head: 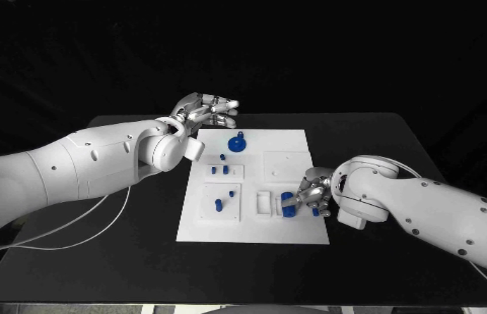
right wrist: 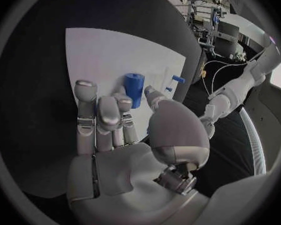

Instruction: Assemble the parts on the task board

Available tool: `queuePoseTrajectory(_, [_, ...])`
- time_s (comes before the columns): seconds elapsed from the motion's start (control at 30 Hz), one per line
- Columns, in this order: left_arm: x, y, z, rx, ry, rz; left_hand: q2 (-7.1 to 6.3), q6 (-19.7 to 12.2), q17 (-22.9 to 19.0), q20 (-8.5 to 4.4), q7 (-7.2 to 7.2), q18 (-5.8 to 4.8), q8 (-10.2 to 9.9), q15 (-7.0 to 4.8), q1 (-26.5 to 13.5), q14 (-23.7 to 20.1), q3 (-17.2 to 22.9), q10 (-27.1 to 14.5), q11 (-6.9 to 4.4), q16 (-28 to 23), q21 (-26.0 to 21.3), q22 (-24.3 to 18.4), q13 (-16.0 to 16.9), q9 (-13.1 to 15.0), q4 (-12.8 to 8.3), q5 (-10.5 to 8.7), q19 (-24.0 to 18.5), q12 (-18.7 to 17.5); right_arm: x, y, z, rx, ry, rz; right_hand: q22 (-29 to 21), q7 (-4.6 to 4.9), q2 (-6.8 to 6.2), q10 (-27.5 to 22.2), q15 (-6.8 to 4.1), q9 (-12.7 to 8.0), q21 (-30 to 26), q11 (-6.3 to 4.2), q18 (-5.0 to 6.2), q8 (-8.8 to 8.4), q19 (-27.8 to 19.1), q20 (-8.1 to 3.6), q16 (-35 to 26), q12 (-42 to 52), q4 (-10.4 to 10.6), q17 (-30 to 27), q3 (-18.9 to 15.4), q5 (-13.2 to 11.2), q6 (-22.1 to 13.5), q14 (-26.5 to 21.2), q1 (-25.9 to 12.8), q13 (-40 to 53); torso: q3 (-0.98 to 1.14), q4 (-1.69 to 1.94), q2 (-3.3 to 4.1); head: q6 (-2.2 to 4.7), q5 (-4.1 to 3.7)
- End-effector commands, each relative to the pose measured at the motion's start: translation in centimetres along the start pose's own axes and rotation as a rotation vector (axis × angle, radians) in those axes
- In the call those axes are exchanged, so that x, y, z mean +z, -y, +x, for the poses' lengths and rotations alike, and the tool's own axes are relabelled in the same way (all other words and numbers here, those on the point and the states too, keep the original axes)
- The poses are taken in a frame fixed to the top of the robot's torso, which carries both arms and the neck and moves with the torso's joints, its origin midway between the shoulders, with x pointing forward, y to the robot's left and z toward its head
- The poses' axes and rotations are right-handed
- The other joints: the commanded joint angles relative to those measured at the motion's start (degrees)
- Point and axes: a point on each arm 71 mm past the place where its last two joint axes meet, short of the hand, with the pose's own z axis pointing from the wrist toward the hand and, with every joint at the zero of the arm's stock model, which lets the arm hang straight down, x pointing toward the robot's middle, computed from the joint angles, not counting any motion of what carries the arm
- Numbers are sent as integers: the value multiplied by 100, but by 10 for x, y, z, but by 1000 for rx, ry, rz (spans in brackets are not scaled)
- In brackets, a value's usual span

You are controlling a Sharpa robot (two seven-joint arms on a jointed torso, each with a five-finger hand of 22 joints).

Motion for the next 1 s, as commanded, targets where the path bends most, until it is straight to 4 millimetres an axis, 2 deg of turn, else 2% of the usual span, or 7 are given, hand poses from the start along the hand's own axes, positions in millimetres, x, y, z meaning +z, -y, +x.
queuePoseTrajectory(0.03, [1, 0, 4, -19, -21, -2, 17, -32, -4, 11, 9, -23, -6, 5, -52, 35, -12, -38, -11, -23, 17, -5, 8, -6, 33, 12, 43, -10, 3, -1, 3, -11, 37, 24, 410, -5, -74, 27, -1, -59, -23, 11, 109, 4, -24, -11, -19, -45, 62, 7, 34, -12, -38, 22, 26, 14, 6, 16, 10, -1, -3])
queuePoseTrajectory(0.53, [0, -1, 6, -24, -36, -17, 11, -37, -4, 13, 11, -23, -2, 7, -50, 30, -13, -44, -9, -26, 16, -13, 8, -6, 34, 10, 41, -9, 15, -15, 13, -26, 9, 12, 392, 19, -77, -17, 14, -90, -132, 28, 119, 5, -46, 5, -78, -160, -106, -26, 118, -8, -100, 16, 124, -34, 15, -6, 11, -37, 50])
queuePoseTrajectory(0.63, [0, -1, 6, -25, -39, -18, 5, -47, -4, 16, 13, -22, 1, 10, -49, 26, -13, -52, -6, -28, 16, -25, 8, -6, 39, 8, 39, -9, 17, -13, 14, -27, 10, 17, 395, 19, 68, -29, 25, -49, -138, 40, 140, 1, -48, 35, -73, -139, -363, -38, 156, 11, -80, 22, 131, -35, 13, -9, 5, -41, 55])
queuePoseTrajectory(0.73, [0, -1, 6, -25, -42, -21, 4, -49, -4, 16, 13, -22, 2, 10, -48, 26, -13, -54, -5, -28, 16, -27, 8, -6, 40, 8, 38, -9, 18, -11, 14, -22, 22, 20, 395, 3, 344, -36, 13, -38, -136, 15, 141, -2, -46, 27, -70, -133, -767, -52, 326, 158, -5, 17, 245, -55, 15, -14, 3, -40, 61])
queuePoseTrajectory(0.8, [0, -1, 7, -26, -44, -22, 4, -49, -4, 16, 13, -22, 2, 10, -48, 26, -13, -54, -5, -28, 16, -27, 8, -6, 40, 8, 38, -9, 17, -11, 13, -2, 29, 18, 396, -52, 499, -33, -12, -32, -131, -27, 134, 7, -45, 9, -68, -121, -996, -56, 491, 467, 128, 17, 328, -55, 14, -15, 3, -43, 65])
queuePoseTrajectory(0.93, [0, -1, 7, -27, -47, -24, 4, -49, -4, 16, 13, -22, 2, 10, -48, 26, -13, -54, -5, -28, 16, -27, 8, -6, 40, 8, 38, -9, 13, -10, 15, 54, 27, 2, 417, -127, 610, -16, -46, -39, -28, -82, 104, 0, -32, -28, -58, -122, -1412, -65, 706, 1180, 354, 22, 213, -73, 21, -8, 5, -42, 75])
queuePoseTrajectory(1.0, [0, -1, 7, -27, -49, -25, 4, -52, -4, 18, 14, -21, 5, 11, -49, 22, -11, -57, -4, -30, 16, -34, 8, -5, 45, 6, 36, -9, 11, -9, 14, 72, 33, -4, 418, -151, 635, -8, -57, -44, -9, -95, 96, 1, -37, -39, -59, -125, -1567, -74, 770, 1386, 428, 21, 134, -82, 18, -9, 2, -37, 67])
